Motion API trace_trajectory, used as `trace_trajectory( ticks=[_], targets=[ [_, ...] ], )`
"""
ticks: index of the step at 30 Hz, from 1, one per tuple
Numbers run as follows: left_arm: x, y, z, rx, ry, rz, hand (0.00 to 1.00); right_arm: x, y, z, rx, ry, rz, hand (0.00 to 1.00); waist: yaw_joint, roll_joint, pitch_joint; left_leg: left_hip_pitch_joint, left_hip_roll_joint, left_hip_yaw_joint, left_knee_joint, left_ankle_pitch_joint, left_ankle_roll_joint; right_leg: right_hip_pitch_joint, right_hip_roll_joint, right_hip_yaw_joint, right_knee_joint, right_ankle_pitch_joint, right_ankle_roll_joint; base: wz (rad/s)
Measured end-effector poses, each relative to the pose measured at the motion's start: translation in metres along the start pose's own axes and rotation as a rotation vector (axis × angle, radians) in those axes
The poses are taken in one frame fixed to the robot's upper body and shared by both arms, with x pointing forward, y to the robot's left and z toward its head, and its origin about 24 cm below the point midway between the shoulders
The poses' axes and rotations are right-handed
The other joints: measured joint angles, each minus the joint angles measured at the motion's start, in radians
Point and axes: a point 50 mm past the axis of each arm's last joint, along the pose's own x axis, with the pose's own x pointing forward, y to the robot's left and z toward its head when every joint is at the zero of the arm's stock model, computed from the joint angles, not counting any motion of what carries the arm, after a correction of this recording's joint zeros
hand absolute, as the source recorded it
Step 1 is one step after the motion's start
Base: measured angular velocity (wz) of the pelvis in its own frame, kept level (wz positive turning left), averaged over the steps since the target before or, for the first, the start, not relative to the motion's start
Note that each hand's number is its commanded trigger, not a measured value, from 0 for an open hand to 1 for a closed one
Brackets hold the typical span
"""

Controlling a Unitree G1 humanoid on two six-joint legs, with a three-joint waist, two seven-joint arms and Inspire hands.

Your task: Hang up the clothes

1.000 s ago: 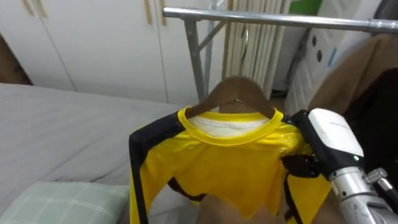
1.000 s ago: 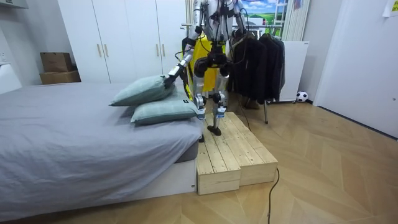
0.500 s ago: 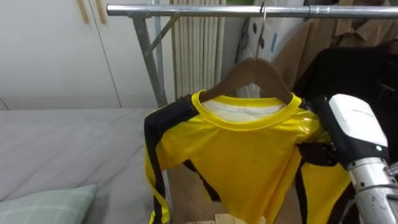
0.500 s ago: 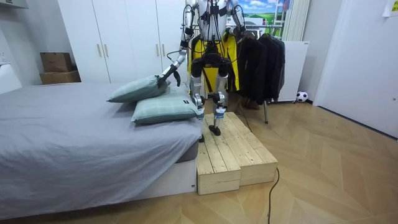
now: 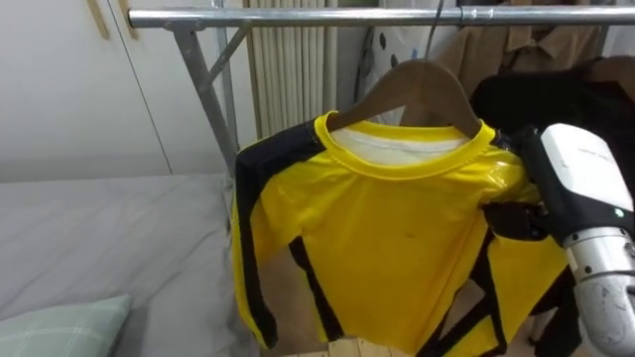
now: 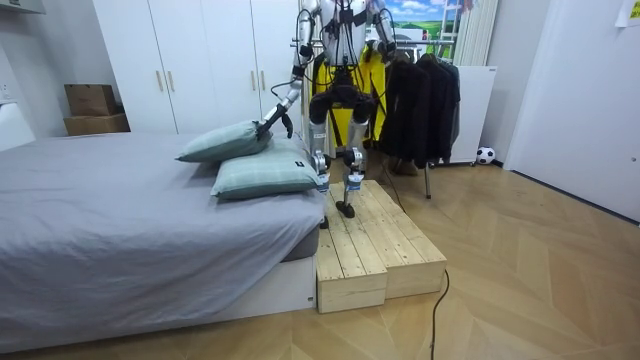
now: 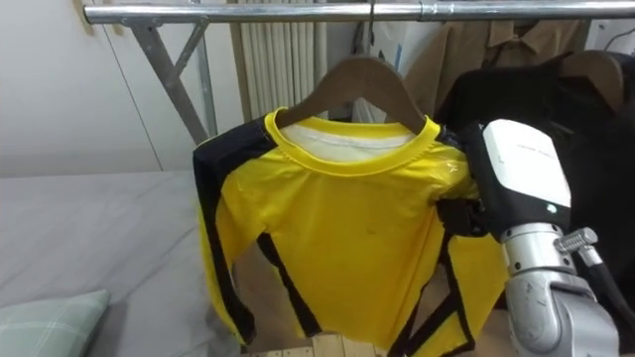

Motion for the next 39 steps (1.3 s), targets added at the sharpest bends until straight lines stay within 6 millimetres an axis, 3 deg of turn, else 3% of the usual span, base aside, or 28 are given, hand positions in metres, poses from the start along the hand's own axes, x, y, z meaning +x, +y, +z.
trace_trajectory(
  ticks=[12, 22, 26, 32, 39],
  targets=[
    [0.0, 0.0, 0.0, -0.002, -0.021, -0.01, 0.0, 0.001, -0.005, -0.001, 0.004, 0.009, 0.025, 1.0, 0.047, 0.001, -0.004, 0.033, 0.002, -0.019, -0.002, -0.006, -0.009, 0.04, -0.008, -0.042, -0.012, 0.002, -0.015, 0.05],
    [0.001, 0.001, 0.004, -0.018, -0.056, -0.006, 0.0, 0.008, -0.009, 0.006, 0.139, -0.019, 0.057, 1.0, 0.058, 0.0, -0.0061, 0.033, 0.002, -0.056, -0.002, -0.001, -0.015, 0.053, -0.017, -0.081, -0.018, -0.003, -0.023, 0.11],
    [0.001, 0.002, 0.007, -0.027, -0.076, -0.008, 0.0, 0.011, -0.009, 0.006, 0.209, -0.036, 0.118, 1.0, 0.079, 0.001, -0.0057, 0.051, 0.004, -0.072, -0.011, 0.001, -0.018, 0.07, -0.017, -0.092, -0.029, -0.004, -0.03, 0.09],
    [0.002, 0.003, 0.008, -0.001, -0.108, -0.023, 0.0, 0.016, 0.011, -0.011, 0.299, 0.041, 0.223, 1.0, 0.11, -0.002, -0.0035, 0.085, 0.003, -0.089, -0.027, 0.0, -0.018, 0.111, -0.017, -0.1, -0.028, -0.02, -0.034, 0.1],
    [0.003, 0.005, 0.011, -0.007, -0.141, -0.043, 0.0, 0.018, 0.027, -0.029, 0.278, 0.129, 0.281, 1.0, 0.134, -0.007, -0.0029, 0.084, 0.0, -0.109, -0.027, 0.001, -0.02, 0.115, -0.022, -0.117, -0.026, -0.029, -0.035, 0.08]
  ],
)
